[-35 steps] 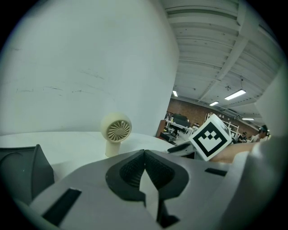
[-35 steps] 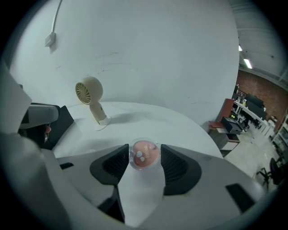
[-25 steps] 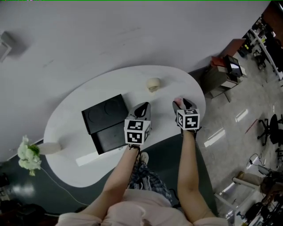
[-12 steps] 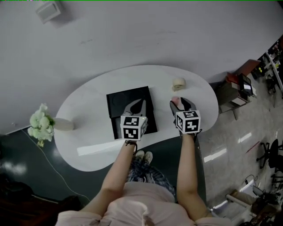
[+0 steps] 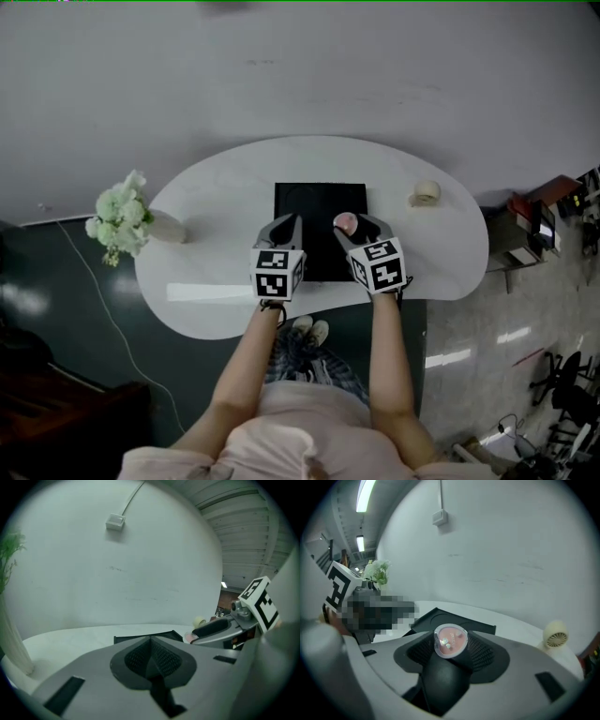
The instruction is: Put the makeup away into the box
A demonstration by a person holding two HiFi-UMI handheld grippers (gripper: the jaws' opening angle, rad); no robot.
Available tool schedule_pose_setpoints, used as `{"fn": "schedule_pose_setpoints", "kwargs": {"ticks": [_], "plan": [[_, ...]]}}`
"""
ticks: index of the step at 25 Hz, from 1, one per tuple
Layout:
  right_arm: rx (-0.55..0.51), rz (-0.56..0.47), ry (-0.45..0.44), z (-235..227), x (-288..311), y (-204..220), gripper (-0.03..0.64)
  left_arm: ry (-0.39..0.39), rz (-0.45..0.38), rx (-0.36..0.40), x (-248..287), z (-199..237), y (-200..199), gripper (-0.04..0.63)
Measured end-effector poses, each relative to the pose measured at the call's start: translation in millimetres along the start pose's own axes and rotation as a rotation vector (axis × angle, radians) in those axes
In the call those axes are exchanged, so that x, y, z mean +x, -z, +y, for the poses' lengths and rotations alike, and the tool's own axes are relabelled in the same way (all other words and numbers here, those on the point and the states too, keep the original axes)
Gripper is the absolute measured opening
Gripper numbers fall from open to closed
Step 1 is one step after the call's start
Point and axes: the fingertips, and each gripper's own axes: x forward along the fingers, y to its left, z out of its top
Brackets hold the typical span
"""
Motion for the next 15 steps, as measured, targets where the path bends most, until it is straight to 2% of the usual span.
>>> {"fn": "schedule_pose_setpoints", "kwargs": {"ticks": [7, 15], "plan": [[-0.100, 0.094, -0.126, 54.5, 20.6, 16.0, 0.238, -0.050, 0.019, -0.048, -15.5, 23.7, 23.7, 0.026], [-0.194, 0.249, -0.213, 86.4, 37.4, 59.7, 0.239, -0.070, 0.059, -0.068, -24.9, 34.2, 51.7, 0.026]]}}
